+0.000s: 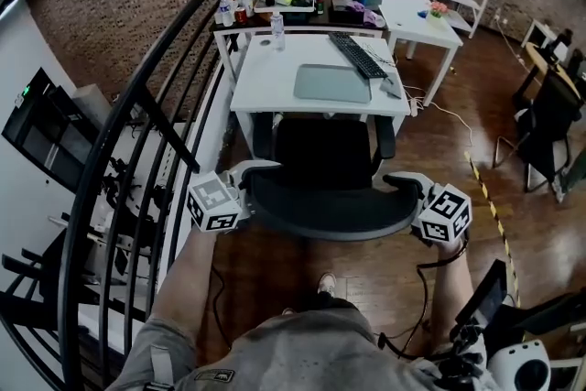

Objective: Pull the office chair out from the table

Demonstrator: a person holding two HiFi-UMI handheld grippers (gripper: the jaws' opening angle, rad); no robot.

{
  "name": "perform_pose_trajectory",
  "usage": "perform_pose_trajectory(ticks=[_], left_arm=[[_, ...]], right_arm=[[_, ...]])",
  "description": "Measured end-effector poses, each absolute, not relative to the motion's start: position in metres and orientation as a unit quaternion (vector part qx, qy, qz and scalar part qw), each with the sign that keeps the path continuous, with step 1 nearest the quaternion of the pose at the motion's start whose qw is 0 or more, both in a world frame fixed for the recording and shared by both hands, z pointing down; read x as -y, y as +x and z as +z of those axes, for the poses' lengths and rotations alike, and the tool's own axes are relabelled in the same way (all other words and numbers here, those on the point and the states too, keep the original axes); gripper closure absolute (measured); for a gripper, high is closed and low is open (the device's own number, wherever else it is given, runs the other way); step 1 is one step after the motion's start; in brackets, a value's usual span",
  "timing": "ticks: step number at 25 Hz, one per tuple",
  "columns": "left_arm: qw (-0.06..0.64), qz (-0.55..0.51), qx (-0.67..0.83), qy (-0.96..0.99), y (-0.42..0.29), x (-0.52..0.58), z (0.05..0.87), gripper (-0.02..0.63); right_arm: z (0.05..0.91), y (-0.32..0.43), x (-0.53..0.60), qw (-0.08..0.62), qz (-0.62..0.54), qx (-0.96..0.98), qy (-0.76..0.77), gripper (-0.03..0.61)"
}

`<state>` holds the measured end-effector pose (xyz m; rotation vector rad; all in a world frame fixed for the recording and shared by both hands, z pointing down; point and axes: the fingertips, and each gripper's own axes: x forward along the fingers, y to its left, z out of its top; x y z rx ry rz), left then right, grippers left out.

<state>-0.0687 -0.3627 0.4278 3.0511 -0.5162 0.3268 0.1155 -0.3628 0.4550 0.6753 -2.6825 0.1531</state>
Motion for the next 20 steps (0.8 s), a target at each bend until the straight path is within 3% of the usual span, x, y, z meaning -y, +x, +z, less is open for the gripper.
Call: perform_pose_trajectory(ticks=[20], left_arm=[[0.024, 0.101, 0.153, 0.983, -0.099, 0.254, 0.428, 0.391]], right_arm=[[0.456, 0.085, 0.242, 0.186, 0.079, 0.948, 0.246, 0.364]])
